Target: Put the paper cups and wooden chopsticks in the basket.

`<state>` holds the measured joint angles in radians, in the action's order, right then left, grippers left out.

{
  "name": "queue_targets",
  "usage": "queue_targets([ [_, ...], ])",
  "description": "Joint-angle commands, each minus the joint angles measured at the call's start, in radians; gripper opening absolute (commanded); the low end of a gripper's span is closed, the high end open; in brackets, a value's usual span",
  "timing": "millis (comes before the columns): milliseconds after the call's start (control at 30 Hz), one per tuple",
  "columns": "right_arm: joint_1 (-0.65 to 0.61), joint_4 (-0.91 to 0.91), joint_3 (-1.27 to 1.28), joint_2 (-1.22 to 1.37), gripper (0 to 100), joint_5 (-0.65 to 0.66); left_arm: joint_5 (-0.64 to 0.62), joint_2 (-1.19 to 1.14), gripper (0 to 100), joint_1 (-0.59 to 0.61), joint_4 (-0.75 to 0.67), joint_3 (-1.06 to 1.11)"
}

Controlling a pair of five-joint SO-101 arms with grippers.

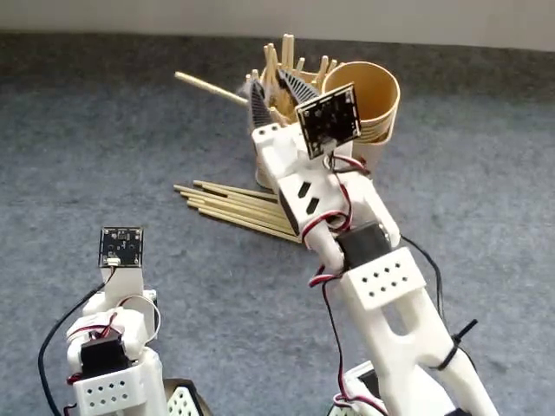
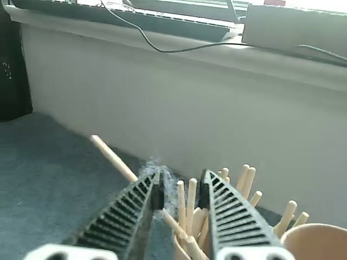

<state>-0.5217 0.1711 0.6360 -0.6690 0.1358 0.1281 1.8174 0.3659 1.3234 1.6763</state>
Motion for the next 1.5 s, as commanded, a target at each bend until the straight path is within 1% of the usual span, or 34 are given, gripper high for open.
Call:
queue_targets([
  [0,-0.013,0.021,-0.064,-0.051,11.7,-0.008,0.003,0.018,1,0.008,0.005,0.019],
  [133,-0.013,0.024,-0.056,-0.053,7.4,-0.008,0.003,0.018,1,0.008,0.005,0.019],
  [300,-0.059,0.03,-0.056,-0.053,7.4,-0.005,0.003,0.018,1,0.01,0.005,0.019],
  [367,-0.101,0.085,-0.058,-0.056,7.0,-0.003,0.003,0.018,1,0.01,0.005,0.019],
  [533,-0.202,0.335,-0.065,-0.051,7.0,-0.003,0.003,0.018,1,0.01,0.005,0.019],
  [700,-0.223,0.426,-0.059,-0.028,6.9,0.0,0.003,0.018,1,0.008,0.005,0.019],
  [867,-0.222,0.532,-0.067,0.174,6.9,0.064,0.003,0.018,1,0.008,0.005,0.019],
  [1067,-0.22,0.539,-0.162,0.441,6.9,0.068,0.003,0.018,1,0.005,0.005,0.019],
  [1167,-0.194,0.561,-0.22,0.55,7.4,0.071,0.003,0.018,1,0.004,0.005,0.019],
  [1233,-0.173,0.619,-0.275,0.61,8.0,0.127,0.003,0.018,1,0.004,0.005,0.019],
  [1300,-0.163,0.708,-0.34,0.665,11.0,0.189,0.003,0.018,1,0.004,0.005,0.019],
  [1400,-0.16,0.814,-0.443,0.746,15.6,0.199,0.003,0.018,1,0.004,0.005,0.019],
  [1467,-0.16,0.852,-0.506,0.794,17.2,0.201,0.003,0.018,1,0.004,0.005,0.019],
])
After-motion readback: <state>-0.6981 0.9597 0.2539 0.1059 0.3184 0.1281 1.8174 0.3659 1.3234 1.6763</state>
